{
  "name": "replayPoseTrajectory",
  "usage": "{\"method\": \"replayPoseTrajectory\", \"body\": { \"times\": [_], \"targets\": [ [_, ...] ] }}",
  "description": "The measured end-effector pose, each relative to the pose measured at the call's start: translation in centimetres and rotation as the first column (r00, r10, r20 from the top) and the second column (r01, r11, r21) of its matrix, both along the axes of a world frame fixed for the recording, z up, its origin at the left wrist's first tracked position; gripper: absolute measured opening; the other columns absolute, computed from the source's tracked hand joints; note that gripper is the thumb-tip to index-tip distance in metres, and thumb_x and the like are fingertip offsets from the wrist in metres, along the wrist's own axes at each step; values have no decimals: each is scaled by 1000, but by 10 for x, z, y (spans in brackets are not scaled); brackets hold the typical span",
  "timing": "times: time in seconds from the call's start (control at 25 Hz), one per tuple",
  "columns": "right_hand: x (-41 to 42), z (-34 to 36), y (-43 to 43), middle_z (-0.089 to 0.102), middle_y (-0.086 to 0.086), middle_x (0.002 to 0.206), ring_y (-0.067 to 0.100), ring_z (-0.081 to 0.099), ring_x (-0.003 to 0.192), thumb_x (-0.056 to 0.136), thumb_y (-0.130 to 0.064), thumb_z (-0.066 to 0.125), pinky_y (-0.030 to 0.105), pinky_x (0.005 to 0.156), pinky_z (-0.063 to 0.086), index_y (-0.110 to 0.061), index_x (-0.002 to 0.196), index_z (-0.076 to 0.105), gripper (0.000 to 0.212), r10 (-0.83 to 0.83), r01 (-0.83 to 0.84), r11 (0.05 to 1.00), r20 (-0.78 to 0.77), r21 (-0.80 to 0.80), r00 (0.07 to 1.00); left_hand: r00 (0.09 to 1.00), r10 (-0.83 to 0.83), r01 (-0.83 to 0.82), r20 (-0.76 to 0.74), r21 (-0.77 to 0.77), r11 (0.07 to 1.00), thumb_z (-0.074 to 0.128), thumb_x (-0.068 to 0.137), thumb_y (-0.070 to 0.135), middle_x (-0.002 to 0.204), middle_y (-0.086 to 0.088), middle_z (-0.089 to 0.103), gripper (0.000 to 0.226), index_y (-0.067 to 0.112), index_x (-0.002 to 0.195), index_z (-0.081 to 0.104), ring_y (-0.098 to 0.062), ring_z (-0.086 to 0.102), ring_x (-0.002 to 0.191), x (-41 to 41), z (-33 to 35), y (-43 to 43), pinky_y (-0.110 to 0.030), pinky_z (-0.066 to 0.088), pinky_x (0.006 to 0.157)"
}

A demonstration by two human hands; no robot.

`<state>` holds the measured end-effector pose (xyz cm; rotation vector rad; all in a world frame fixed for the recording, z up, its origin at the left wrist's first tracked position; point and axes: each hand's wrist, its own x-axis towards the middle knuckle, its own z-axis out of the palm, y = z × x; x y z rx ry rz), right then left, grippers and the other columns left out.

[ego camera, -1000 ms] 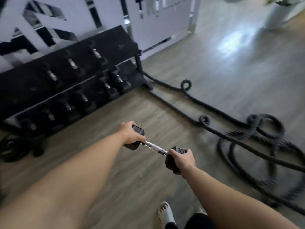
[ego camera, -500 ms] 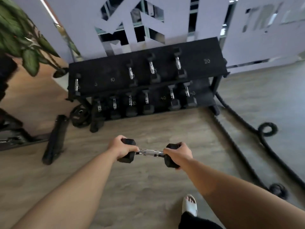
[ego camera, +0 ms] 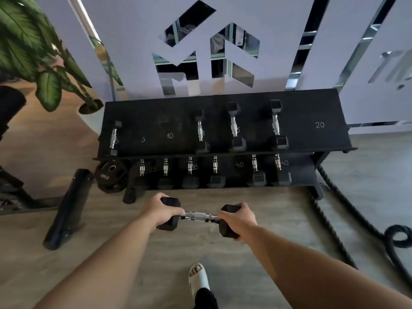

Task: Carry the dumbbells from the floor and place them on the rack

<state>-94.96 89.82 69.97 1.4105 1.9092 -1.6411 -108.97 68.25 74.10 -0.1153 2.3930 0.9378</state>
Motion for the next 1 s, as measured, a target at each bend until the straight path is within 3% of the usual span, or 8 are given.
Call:
{"method": "replayPoseTrajectory", "body": {
  "times": [0.16, 0.32, 0.52, 0.68, 0.76, 1.0],
  "targets": [
    [-80, -12, -2, 60, 5, 118, 27, 67, 93, 52, -47, 81, 34, 46, 59, -28, 115, 54, 71, -105, 105, 994, 20, -20, 994, 993, -114, 115, 28, -53, 992, 95, 37, 44, 102, 4, 66, 68, 32, 97, 65, -14, 63, 89, -106, -3, 16, -28, 51, 63],
    [-146, -18, -3, 61, 7, 113, 28, 69, 90, 52, -45, 82, 41, 49, 64, -24, 108, 54, 65, -217, 219, 974, 46, -58, 975, 971, -238, 240, 32, -113, 964, 96, 40, 42, 112, 1, 60, 71, 33, 103, 64, -12, 59, 90, -200, -5, 42, -25, 47, 52],
    [-226, -35, 10, 63, 9, 111, 28, 70, 86, 50, -46, 81, 34, 45, 59, -27, 102, 54, 62, -338, 340, 933, 34, -121, 940, 929, -369, 363, 0, -176, 915, 95, 41, 46, 117, -1, 55, 81, 32, 114, 65, -19, 58, 98, -294, -15, 75, -30, 49, 64],
    [-301, -43, 15, 60, 7, 119, 27, 69, 94, 50, -45, 83, 34, 46, 59, -30, 118, 54, 75, -385, 382, 910, 11, -161, 923, 903, -429, 412, -28, -231, 881, 95, 45, 47, 113, 0, 49, 76, 33, 112, 63, -13, 53, 88, -372, -16, 88, -24, 46, 59],
    [-333, -42, 11, 59, 6, 122, 27, 68, 97, 51, -45, 84, 33, 46, 58, -32, 122, 52, 79, -413, 408, 894, 15, -187, 911, 884, -463, 434, -61, -257, 863, 94, 44, 48, 113, 0, 49, 77, 34, 113, 62, -16, 55, 90, -408, -14, 90, -29, 52, 67],
    [-437, -60, -20, 59, 7, 124, 27, 69, 98, 52, -46, 85, 38, 56, 63, -30, 124, 52, 81, -586, 585, 794, 49, -162, 809, 755, -655, 623, -35, -278, 731, 96, 52, 48, 110, 3, 46, 73, 36, 113, 58, -12, 54, 87, -536, -31, 104, -28, 50, 65]
  ]
}}
